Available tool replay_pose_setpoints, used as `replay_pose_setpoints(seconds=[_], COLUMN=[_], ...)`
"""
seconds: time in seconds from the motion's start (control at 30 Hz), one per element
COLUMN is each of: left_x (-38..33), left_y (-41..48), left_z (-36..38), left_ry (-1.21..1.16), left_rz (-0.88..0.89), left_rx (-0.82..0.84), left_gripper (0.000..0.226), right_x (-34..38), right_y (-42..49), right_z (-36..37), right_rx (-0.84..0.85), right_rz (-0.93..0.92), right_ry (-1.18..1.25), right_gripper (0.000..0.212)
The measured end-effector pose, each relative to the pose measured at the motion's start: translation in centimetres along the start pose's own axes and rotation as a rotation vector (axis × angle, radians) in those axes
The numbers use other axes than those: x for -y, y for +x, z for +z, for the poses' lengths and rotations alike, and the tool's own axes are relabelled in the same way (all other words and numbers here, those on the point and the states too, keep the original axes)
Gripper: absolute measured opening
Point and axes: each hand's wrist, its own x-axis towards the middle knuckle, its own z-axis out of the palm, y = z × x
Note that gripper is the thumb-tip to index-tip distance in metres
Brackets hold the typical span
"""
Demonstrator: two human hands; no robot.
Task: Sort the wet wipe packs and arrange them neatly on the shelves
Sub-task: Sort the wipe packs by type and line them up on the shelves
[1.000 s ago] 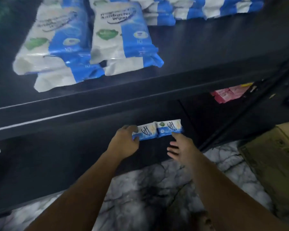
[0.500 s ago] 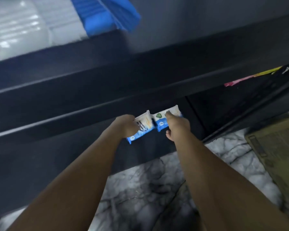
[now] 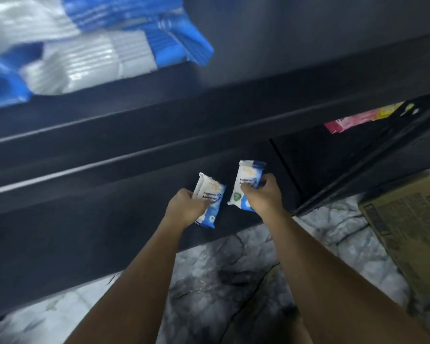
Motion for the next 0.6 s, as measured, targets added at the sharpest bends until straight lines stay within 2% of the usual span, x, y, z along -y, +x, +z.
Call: replay_pose_setpoints(seconds=[0.13, 0.3, 0.5, 0.53, 0.6], left_x=[3.1, 4.9, 3.5, 2.9, 1.9], left_y=[-1.8, -6.7, -15.8, -17.6, -20.9], left_z=[0.8, 1.5, 0.7, 0.3, -0.4], left_ry=[-0.342, -0.41, -0.525, -0.55, -0.602], left_rz=[-0.104, -0.182, -0.057, -0.036, 0.023], left_rx=[0.124, 0.178, 0.238, 0.244, 0.26], left_gripper=[0.023, 0.027, 0.023, 0.03, 0.06], right_x=[-2.6, -3.5, -1.0, -0.3, 1.5], right_y=[-3.0, -8.2, -15.3, -16.5, -18.9], right_z=[-1.1, -4.2, -9.3, -10.4, -12.8], right_rx=[0.065, 0.141, 0.094, 0.082, 0.061], right_rz=[0.062, 0.09, 0.031, 0.006, -0.05], right_ry=[-0.047, -0.025, 0.102, 0.121, 0.169], right_gripper=[0.031, 0.028, 0.02, 0.019, 0.016])
